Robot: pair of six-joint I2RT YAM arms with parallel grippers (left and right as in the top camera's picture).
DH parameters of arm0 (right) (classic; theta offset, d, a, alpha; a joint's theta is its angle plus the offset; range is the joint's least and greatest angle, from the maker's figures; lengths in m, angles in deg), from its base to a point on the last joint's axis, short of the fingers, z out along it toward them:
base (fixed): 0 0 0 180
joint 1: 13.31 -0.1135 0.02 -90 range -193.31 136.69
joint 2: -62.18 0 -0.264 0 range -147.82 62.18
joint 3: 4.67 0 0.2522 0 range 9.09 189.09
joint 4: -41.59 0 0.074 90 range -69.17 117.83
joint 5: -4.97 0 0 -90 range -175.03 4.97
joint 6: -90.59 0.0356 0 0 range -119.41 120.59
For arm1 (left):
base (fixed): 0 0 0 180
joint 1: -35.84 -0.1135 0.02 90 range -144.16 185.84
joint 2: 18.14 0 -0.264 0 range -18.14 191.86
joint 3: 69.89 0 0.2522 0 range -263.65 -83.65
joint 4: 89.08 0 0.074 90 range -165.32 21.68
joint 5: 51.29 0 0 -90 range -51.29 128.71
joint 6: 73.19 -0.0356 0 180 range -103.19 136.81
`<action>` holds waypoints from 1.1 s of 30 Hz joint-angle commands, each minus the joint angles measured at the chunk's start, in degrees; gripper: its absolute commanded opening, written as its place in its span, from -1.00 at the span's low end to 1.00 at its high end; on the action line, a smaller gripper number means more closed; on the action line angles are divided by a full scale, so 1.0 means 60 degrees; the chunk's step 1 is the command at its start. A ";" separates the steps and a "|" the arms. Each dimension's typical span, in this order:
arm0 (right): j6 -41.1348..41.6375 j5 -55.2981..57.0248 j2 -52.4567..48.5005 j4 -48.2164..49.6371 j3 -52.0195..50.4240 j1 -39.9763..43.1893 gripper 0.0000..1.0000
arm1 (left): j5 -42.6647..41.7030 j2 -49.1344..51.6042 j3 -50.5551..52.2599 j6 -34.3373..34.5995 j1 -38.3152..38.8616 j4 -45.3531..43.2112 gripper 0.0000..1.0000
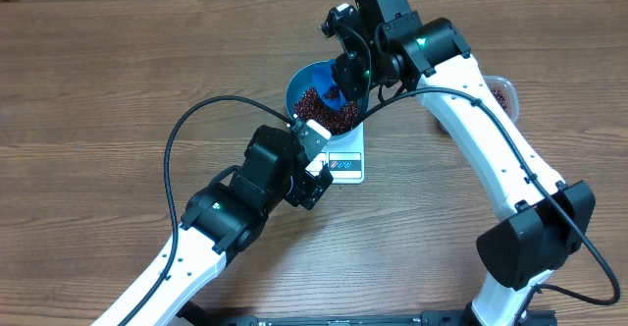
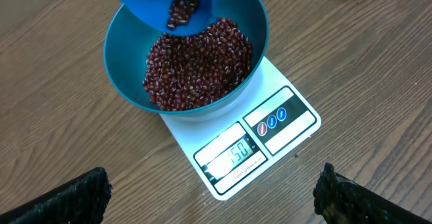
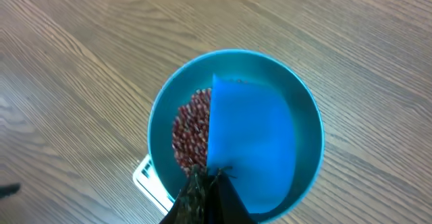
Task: Scoop item into bowl and weigh 150g on scale
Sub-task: 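Tilt the blue scoop further with right gripper to empty last beans, then carry the blue scoop with right gripper right to the plastic container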
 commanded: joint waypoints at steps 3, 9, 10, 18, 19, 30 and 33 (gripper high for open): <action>0.1351 -0.0958 0.0470 0.0361 0.0306 0.0521 -0.93 | 0.0113 0.0069 0.0047 -0.0186 0.0007 0.0000 0.99; 0.2157 -0.2255 0.0470 0.0703 0.0306 0.1581 -0.93 | 0.0117 0.0069 0.0047 -0.0186 0.0007 0.0000 0.98; 0.2157 -0.2674 0.0470 0.0743 0.0306 0.1807 -0.93 | 0.0113 0.0069 0.0047 -0.0189 0.0007 0.0000 0.99; 0.2350 -0.3832 0.0594 0.0736 0.0306 0.3814 -0.93 | 0.0117 0.0069 0.0047 -0.0189 0.0007 0.0000 0.99; 0.2368 -0.3829 0.0670 0.0721 0.0306 0.4102 -0.93 | 0.0117 0.0069 0.0047 -0.0186 0.0007 0.0000 0.99; 0.2044 -0.2299 0.1723 -0.0219 0.0306 0.6411 -0.92 | 0.0117 0.0069 0.0047 -0.0189 0.0007 0.0004 0.99; 0.1603 -0.1785 0.1905 -0.0743 0.0306 0.6674 -0.92 | 0.0117 0.0069 0.0047 -0.0189 0.0007 0.0000 0.99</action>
